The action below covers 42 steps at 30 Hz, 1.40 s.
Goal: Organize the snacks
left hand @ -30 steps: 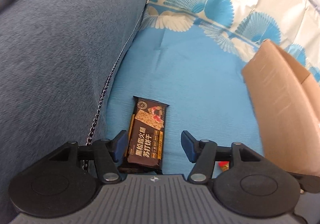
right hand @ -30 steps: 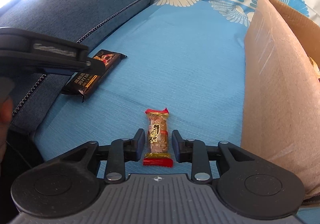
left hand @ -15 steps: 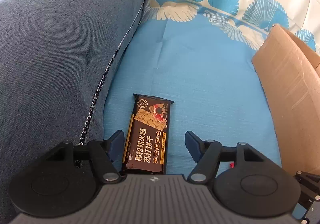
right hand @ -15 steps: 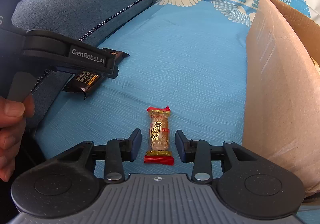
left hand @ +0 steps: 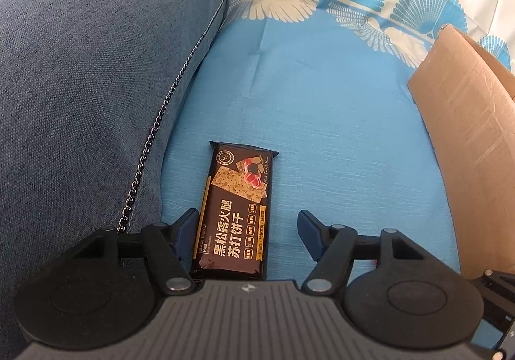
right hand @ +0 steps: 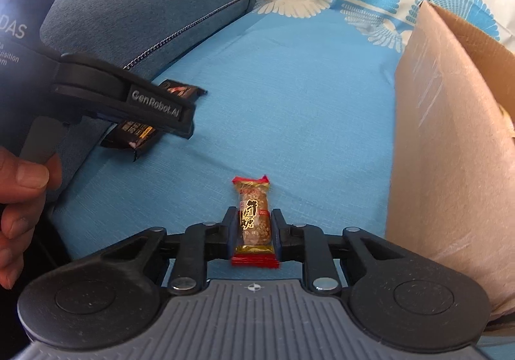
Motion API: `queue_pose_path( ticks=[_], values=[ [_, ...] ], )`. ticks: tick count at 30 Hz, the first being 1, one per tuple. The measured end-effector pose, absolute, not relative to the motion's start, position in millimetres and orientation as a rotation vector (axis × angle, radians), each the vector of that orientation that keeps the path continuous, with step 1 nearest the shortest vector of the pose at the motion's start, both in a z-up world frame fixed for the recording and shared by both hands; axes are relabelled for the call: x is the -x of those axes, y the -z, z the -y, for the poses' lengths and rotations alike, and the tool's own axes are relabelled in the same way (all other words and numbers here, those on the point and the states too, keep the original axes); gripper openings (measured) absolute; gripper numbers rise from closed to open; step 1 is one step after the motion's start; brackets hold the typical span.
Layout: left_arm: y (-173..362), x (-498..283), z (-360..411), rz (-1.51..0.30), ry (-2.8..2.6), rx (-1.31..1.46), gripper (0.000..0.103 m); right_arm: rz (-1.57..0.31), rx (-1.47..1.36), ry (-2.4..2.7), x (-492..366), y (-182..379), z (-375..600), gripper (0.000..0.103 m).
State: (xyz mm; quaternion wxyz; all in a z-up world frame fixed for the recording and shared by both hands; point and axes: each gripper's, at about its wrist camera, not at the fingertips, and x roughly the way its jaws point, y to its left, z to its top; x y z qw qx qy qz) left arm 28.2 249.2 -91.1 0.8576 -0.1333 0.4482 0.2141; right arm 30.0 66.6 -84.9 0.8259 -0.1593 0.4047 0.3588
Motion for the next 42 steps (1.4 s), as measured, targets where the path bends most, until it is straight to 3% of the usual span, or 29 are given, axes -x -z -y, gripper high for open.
queue_pose_path(
  ticks=[2,4,18,33,37,42],
  values=[
    [90.6,-27.6,-249.1,-0.939,-0.459,0.275,0.060,-0.852,0.318,-0.752,-32.4,82.9,-64.8,0.019],
    [89.9,-26.3,-249.8,-0.933,-0.466,0.278,0.043,-0.848,0.295,-0.749,-35.0,80.2,-62.6,0.019],
    [68.1,17.0,-235.2,-0.893,-0.317,0.334,0.043,-0.904,0.272,-0.788,-37.4,81.2,-63.0,0.020],
    [86.6,-0.9,-221.7,-1.036,-0.300,0.283,0.049,-0.922,0.300,-0.789,-40.2,83.9,-68.1,0.022],
    [86.8,-2.7,-222.2,-1.028,-0.314,0.286,0.042,-0.903,0.314,-0.781,-36.6,82.7,-69.0,0.020],
    [77.3,8.5,-220.6,-0.954,-0.311,0.291,0.042,-0.825,0.283,-0.769,-32.7,69.6,-62.5,0.018]
  ],
)
